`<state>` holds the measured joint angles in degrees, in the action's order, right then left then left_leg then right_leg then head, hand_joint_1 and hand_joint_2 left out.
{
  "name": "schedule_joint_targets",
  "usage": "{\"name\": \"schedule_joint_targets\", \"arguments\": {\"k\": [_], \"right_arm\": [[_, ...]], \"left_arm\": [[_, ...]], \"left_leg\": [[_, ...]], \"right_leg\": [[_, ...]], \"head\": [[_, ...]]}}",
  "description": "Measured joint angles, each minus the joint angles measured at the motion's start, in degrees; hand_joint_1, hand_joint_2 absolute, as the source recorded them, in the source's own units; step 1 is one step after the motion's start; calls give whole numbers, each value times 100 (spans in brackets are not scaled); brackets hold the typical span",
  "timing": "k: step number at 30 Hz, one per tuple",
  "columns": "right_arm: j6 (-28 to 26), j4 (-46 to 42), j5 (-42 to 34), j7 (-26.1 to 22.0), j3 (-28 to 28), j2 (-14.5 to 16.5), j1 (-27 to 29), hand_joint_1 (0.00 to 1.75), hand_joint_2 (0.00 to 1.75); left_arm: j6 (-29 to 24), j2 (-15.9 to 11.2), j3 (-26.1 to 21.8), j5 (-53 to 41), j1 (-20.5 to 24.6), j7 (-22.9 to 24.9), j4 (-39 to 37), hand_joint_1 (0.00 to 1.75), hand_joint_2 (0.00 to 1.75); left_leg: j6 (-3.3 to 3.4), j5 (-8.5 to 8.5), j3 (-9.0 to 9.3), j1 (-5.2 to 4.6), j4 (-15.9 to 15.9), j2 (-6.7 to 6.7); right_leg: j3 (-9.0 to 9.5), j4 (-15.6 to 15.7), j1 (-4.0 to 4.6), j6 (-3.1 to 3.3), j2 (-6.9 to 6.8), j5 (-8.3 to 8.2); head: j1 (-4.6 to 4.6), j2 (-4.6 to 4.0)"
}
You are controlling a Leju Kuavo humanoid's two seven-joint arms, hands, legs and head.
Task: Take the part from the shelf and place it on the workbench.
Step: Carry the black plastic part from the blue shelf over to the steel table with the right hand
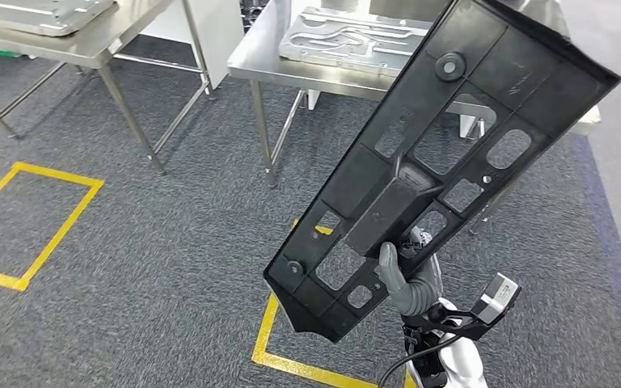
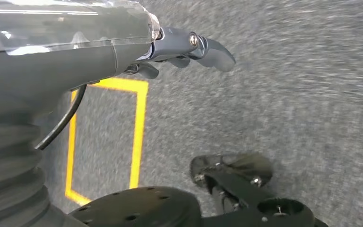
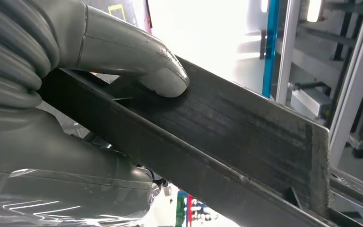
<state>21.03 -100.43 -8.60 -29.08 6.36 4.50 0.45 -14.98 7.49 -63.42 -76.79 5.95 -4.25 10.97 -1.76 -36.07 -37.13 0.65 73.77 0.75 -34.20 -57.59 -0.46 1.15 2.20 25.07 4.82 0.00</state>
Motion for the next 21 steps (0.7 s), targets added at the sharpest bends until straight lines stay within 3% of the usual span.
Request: {"name": "schedule_joint_targets", "arguments": {"k": [2,4,6,8,10,12,14,15,16,17,19,21], "right_arm": [[8,10,-2,0,0,0,2,175,175],[12,13,-8,-2,0,0,-1,175,175],[16,15,-17,-1,0,-1,6,175,175],[16,15,-27,2,-1,-4,37,175,175],[5,11,-36,1,-2,-10,61,175,175],[-18,9,-40,-3,-2,-14,62,175,175],[-35,17,-42,-5,-3,-20,71,175,175],[-37,24,-43,-6,-3,-26,82,175,175],[-39,31,-44,-8,-4,-32,92,175,175],[-41,36,-45,-16,-4,-37,99,175,175],[-57,39,-42,-72,-4,-40,105,175,175],[-83,34,-29,-149,-5,-43,105,175,175]], "left_arm": [[3,-6,1,-8,-6,23,0,0,175],[4,-20,0,-10,-52,52,0,0,175],[7,-28,-1,-24,-77,91,0,0,175],[18,-20,0,-40,-69,117,0,0,175],[36,-6,1,-43,-64,117,1,0,175],[51,2,1,-43,-75,104,2,0,175],[62,3,0,-43,-94,86,2,0,175],[66,3,-1,-43,-96,76,2,0,175],[70,3,-1,-43,-95,66,2,0,175],[75,3,0,-43,-92,54,2,0,175],[80,3,1,-43,-79,16,2,0,175],[79,2,1,-28,-57,-25,3,0,175]], "left_leg": [[20,420,186,5,-518,-73],[68,760,464,21,-1257,-329],[118,811,566,19,-1553,-487],[182,826,579,18,-1585,-402],[263,864,596,42,-1631,-277],[317,875,607,42,-1658,-128],[335,864,603,22,-1656,25],[335,856,604,15,-1655,100],[330,847,610,9,-1655,161],[318,835,623,7,-1654,205],[276,807,664,-1,-1660,267],[218,789,694,-12,-1666,301]], "right_leg": [[19,-12,-1,-11,162,6],[5,-46,4,-48,316,14],[-49,-64,-4,-120,431,0],[-84,-43,-16,-202,516,-31],[-149,-161,7,-259,305,45],[-423,-724,13,-299,-46,358],[-801,-1476,-13,-336,-165,672],[-893,-1656,-24,-348,-180,697],[-866,-1614,-32,-353,-195,615],[-726,-1360,-36,-349,-214,456],[-248,-517,-23,-306,-284,128],[18,-32,13,-238,-324,16]], "head": [[0,0],[-1,0],[-1,0],[-1,0],[-1,0],[-2,0],[-2,0],[-2,0],[-2,0],[-2,0],[-2,0],[-1,0]]}}
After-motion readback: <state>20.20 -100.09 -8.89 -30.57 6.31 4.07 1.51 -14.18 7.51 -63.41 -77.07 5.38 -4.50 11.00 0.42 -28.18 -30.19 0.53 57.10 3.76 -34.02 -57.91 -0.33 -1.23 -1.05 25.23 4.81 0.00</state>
